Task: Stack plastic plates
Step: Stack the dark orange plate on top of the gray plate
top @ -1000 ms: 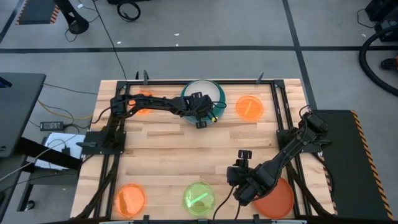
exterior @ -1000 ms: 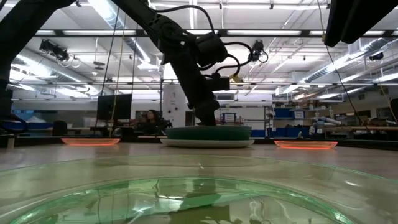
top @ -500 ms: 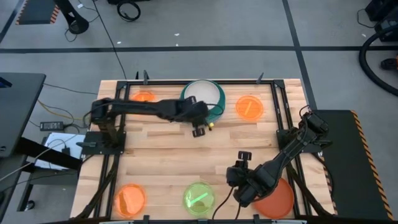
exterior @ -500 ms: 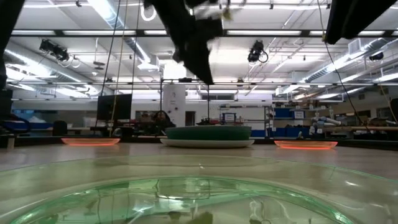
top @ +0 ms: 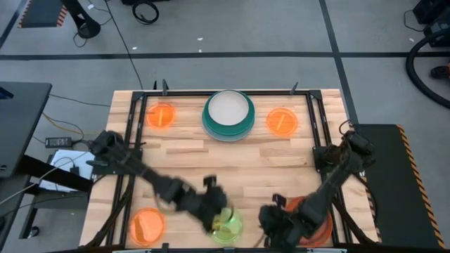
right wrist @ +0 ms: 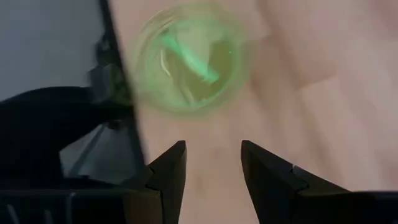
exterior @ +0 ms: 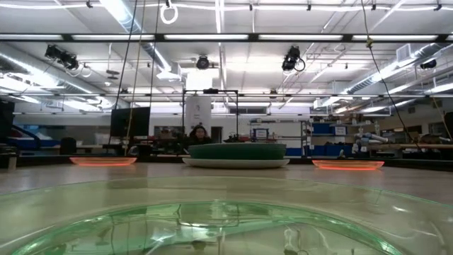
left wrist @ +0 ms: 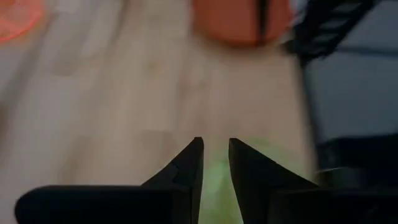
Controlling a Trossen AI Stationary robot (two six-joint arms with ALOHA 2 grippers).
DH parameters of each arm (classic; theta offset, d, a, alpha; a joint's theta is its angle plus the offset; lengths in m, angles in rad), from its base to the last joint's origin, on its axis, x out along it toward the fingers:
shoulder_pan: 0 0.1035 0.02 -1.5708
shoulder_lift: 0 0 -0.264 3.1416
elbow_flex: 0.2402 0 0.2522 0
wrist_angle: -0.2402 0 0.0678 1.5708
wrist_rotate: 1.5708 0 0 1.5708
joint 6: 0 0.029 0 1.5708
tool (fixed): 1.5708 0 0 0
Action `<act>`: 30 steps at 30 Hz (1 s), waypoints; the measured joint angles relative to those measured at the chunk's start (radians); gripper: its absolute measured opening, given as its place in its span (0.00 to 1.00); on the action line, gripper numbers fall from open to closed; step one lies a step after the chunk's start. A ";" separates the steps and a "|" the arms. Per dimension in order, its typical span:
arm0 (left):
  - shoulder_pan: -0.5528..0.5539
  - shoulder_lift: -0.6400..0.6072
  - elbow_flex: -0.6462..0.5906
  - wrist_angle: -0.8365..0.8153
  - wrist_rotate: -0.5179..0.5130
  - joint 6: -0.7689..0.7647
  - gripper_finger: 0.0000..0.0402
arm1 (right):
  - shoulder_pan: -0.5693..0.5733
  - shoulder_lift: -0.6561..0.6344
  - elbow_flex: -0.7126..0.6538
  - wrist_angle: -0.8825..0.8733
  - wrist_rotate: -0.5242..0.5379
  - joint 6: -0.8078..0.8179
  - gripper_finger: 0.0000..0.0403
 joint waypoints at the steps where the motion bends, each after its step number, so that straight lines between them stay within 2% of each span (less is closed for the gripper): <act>1: -0.041 0.010 0.001 0.015 -0.025 -0.038 0.20 | 0.023 0.013 0.000 0.030 -0.004 0.025 0.40; 7: -0.245 0.095 0.000 0.184 -0.122 -0.236 0.20 | 0.140 0.107 0.018 0.150 -0.065 0.213 0.39; 10: -0.314 0.150 0.001 0.303 -0.163 -0.262 0.20 | 0.180 0.162 0.112 0.052 -0.149 0.311 0.37; 13: -0.352 0.193 0.000 0.413 -0.214 -0.262 0.20 | 0.207 0.223 0.243 -0.162 -0.247 0.390 0.35; 16: -0.364 0.219 0.000 0.481 -0.260 -0.264 0.20 | 0.226 0.282 0.358 -0.382 -0.297 0.439 0.34; 19: -0.367 0.245 0.000 0.521 -0.279 -0.267 0.20 | 0.229 0.333 0.398 -0.501 -0.330 0.482 0.34; 24: -0.365 0.259 0.000 0.548 -0.295 -0.319 0.20 | 0.205 0.410 0.397 -0.515 -0.387 0.495 0.34; 30: -0.360 0.260 0.000 0.564 -0.340 -0.317 0.20 | 0.153 0.445 0.392 -0.544 -0.384 0.485 0.35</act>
